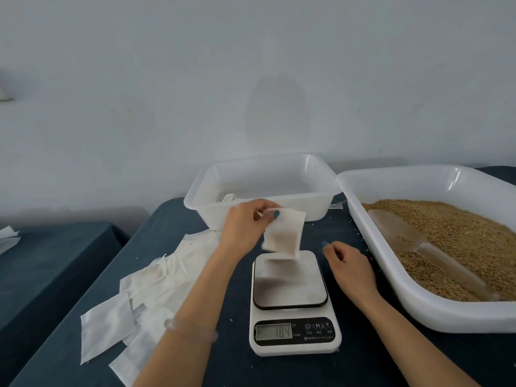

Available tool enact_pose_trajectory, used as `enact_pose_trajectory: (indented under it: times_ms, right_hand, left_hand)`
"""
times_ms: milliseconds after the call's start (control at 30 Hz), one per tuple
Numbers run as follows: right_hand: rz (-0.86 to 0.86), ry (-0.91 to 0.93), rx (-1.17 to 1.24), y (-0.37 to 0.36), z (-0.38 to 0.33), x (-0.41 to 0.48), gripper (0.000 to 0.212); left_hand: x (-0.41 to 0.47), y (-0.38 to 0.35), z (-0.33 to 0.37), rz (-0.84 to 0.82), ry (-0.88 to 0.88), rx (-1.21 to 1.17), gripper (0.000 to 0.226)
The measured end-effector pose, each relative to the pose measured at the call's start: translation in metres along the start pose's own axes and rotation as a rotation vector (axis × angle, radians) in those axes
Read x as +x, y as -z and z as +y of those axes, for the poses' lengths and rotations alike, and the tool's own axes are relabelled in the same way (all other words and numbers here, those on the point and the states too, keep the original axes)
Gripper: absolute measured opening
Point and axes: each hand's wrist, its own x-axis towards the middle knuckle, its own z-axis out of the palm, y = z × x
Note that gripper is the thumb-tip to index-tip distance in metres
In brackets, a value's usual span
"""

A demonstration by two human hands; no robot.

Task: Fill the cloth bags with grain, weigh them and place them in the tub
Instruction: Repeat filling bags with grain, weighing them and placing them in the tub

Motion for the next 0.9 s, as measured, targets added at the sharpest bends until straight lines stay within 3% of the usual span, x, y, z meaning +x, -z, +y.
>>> enact_pose_trajectory:
  times_ms: [200, 300, 600, 767, 900]
  right_hand:
    - [-0.009, -0.024, -0.044, -0.001, -0.001, 0.000, 0.044]
    - [-0.012, -0.011, -0.056, -0.001, -0.001, -0.001, 0.044]
    - [-0.023, -0.017, -0.009, 0.000, 0.002, -0.002, 0.043]
    - [-0.024, -0.013, -0.032, 0.000, 0.001, -0.001, 0.042]
    - [-0.021, -0.020, -0.034, 0.000, 0.000, -0.001, 0.042]
  left_hand:
    - [0.081, 0.011, 0.022, 0.261, 0.076, -0.165, 0.017]
    - [0.108, 0.003, 0.016, 0.330, 0.112, -0.140, 0.013]
    - [0.111, -0.029, -0.032, -0.181, 0.262, 0.633, 0.029]
    - [0.112, -0.015, -0.033, -0.332, 0.198, 0.548, 0.032]
    - [0.100, 0.006, -0.031, -0.113, 0.122, 0.371, 0.021]
